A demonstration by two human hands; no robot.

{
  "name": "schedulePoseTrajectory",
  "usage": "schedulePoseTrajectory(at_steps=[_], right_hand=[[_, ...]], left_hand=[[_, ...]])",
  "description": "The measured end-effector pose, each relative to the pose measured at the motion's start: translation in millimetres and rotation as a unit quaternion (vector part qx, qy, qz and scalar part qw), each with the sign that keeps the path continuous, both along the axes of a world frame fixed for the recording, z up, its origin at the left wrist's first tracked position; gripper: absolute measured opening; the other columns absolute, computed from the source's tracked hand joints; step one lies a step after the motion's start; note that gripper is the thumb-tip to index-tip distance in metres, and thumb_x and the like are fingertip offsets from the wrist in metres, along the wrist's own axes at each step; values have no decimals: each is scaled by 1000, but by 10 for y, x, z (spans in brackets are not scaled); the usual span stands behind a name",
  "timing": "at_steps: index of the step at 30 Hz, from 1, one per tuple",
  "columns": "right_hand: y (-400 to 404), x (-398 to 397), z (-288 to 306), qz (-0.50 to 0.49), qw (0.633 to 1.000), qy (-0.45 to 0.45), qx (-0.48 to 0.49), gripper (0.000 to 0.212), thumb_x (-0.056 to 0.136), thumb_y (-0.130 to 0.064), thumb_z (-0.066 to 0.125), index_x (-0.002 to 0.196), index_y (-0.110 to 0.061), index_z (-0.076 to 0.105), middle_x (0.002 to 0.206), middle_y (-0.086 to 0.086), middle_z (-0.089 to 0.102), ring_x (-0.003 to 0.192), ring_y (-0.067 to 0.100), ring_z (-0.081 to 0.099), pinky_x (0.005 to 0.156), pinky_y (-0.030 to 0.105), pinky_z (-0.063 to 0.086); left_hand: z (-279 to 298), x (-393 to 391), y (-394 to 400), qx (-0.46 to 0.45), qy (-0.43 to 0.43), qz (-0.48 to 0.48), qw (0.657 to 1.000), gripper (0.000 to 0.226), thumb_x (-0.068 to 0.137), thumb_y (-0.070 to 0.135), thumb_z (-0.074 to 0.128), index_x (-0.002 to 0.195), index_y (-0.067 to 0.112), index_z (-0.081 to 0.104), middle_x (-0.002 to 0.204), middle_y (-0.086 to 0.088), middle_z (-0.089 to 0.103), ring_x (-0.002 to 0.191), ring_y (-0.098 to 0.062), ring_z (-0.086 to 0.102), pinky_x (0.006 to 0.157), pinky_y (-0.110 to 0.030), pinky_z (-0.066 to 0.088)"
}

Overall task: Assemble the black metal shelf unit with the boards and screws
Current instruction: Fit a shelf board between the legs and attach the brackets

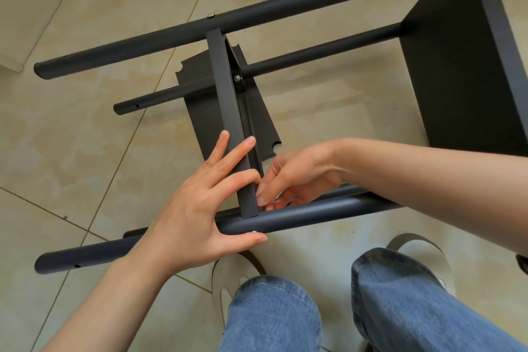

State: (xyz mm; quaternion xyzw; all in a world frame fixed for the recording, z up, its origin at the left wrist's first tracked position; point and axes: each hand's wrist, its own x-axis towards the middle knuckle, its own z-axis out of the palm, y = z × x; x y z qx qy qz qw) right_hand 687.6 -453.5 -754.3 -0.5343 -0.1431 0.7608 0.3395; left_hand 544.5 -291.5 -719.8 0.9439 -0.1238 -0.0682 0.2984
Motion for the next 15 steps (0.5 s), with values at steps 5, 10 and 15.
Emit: schedulePoseTrajectory(at_steps=[5,10,15], right_hand=[[44,-42,-17,0,1000,-15,-11,28,93,-14,63,68,-15,73,75,6,64,77,17,63,85,35,52],[47,-66,-16,1,1000,-15,-7,13,95,-15,61,85,-11,68,90,11,62,83,18,64,85,35,52],[16,-25,-8,-6,1000,6,3,13,96,-16,60,88,-11,70,90,8,64,80,16,63,83,32,52]], left_hand=[[-2,8,7,4,4,-2,1000,61,76,63,71,125,31,54,167,13,17,156,-20,5,107,-35,34],[-5,-13,-8,-6,5,1,1000,60,77,62,72,125,32,53,167,11,18,156,-22,6,106,-40,39],[5,2,-3,-3,9,1,1000,60,76,62,71,126,32,53,167,12,17,156,-20,5,108,-37,35]])
